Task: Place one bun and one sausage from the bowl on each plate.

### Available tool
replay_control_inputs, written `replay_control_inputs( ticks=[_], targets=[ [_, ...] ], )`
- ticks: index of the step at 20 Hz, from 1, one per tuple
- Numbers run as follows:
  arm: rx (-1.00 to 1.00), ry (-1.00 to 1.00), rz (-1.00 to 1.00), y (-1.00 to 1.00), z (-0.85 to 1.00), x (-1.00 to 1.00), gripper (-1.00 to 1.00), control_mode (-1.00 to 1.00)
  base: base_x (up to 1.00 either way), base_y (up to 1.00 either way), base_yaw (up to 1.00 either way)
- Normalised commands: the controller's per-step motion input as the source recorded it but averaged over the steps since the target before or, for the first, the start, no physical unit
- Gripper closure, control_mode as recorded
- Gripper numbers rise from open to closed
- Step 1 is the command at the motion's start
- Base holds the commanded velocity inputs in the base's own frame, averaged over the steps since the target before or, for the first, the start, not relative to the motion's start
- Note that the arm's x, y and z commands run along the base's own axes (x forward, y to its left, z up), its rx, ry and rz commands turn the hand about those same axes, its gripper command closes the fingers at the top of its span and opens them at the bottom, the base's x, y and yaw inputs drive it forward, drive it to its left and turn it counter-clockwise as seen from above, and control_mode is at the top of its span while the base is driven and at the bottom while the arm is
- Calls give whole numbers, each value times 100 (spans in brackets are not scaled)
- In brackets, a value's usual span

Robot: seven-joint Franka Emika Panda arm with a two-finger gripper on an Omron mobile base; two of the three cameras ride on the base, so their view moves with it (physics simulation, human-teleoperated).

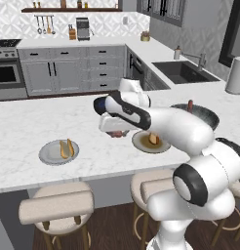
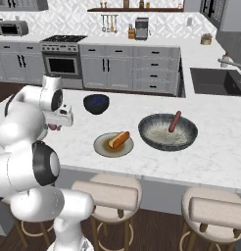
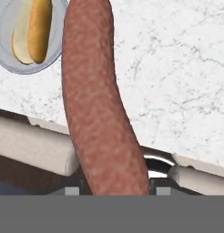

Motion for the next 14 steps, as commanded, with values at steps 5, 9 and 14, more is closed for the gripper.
replay_control_inputs(
  ticks=[5, 9, 14],
  targets=[
    [0, 2, 27, 100, 8, -70, 100, -100, 0, 0, 0],
    [11, -19, 26, 46, 3, -99, 100, -100, 0, 0, 0],
    [11, -22, 4, 100, 0, 13, 100, -100, 0, 0, 0]
  ],
)
